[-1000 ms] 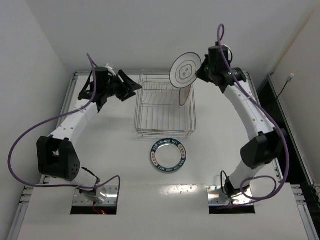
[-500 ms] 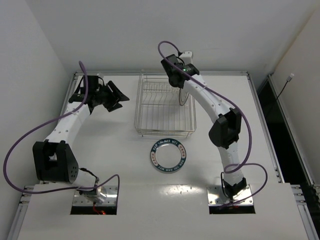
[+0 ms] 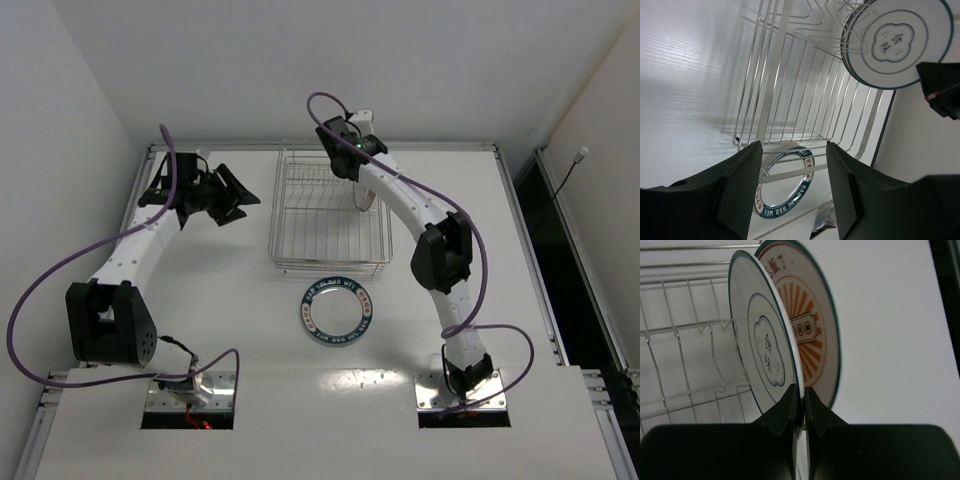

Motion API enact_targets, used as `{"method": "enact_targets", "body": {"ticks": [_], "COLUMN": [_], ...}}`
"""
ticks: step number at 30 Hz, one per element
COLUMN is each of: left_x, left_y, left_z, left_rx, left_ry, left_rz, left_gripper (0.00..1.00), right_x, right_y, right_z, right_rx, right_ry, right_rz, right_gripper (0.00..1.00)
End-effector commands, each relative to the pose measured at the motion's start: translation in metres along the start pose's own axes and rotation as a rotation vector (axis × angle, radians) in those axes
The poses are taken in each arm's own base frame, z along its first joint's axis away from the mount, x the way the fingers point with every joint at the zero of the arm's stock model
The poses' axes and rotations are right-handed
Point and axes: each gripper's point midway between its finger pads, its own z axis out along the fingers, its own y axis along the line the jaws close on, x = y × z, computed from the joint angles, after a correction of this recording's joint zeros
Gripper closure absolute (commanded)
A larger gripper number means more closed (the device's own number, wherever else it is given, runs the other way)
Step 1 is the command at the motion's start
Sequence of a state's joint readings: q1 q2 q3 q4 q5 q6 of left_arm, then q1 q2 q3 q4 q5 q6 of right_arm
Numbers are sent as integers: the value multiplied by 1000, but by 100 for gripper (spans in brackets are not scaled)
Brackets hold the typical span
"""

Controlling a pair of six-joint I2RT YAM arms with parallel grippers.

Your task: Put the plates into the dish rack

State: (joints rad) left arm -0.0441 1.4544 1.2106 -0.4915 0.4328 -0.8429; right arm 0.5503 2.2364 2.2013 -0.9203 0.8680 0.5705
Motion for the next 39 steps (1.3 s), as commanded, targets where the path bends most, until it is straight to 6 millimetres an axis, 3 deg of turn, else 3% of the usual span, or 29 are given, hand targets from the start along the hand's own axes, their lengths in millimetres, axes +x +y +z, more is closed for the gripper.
{"method": "enact_targets", "body": {"ticks": [1, 5, 9, 10, 12, 13, 14, 17, 18, 20, 21, 23, 24, 25, 26, 27, 30, 32, 39], "left_x": [-2, 1, 18, 30, 41, 47, 58, 83, 92, 120, 131, 157, 167, 175, 188, 200, 226, 240, 271], "left_y": [-5, 7, 25, 31, 36, 43, 38, 41, 33, 38, 34, 47, 40, 42, 50, 48, 71, 75, 92], "left_z": [-8, -8, -8, -7, -7, -6, -9, -10, -17, -13, -15, -8, -6, -4, -1, 2, 11, 19, 53], "left_rx": [33, -6, -38, -47, -49, -54, -37, -10, 44, 83, 129, 135, 180, 189, 184, 206, 159, 165, 30], "left_ry": [-10, -22, -1, 19, 34, 41, 53, 62, 70, 116, 134, 184, 200, 213, 238, 260, 314, 347, 533], "left_rz": [17, 31, 24, 21, 25, 33, 72, 112, 131, 126, 148, 141, 162, 175, 180, 197, 191, 193, 207], "left_gripper": [49, 49, 49, 49, 49, 49, 49, 49, 49, 49, 49, 49, 49, 49, 49, 49, 49, 51, 54], "right_x": [5, 11, 14, 8, 7, -2, -8, -24, -36, -49, -59, -63, -43, -42, -43, -41, -29, -25, -21], "right_y": [25, 31, 24, 17, 10, 3, -3, -20, -37, -43, -53, -66, -69, -72, -89, -93, -112, -126, -148], "right_z": [7, 9, 7, 5, -2, -12, -19, -45, -67, -95, -125, -152, -148, -162, -177, -185, -202, -215, -226], "right_rx": [-75, -120, -129, -127, -132, -138, -141, -183, -211, -319, -430, -538, -554, -617, -651, -677, -714, -726, -726], "right_ry": [6, 40, 62, 54, 65, 52, 44, 22, -2, -40, -90, -146, -125, -147, -194, -207, -222, -239, -279], "right_rz": [18, 25, 20, 36, 28, 42, 50, 83, 112, 160, 216, 272, 265, 280, 315, 322, 309, 304, 311], "right_gripper": [100, 98, 85, 77, 69, 63, 61, 58, 58, 48, 46, 38, 36, 36, 34, 34, 34, 34, 34]}}
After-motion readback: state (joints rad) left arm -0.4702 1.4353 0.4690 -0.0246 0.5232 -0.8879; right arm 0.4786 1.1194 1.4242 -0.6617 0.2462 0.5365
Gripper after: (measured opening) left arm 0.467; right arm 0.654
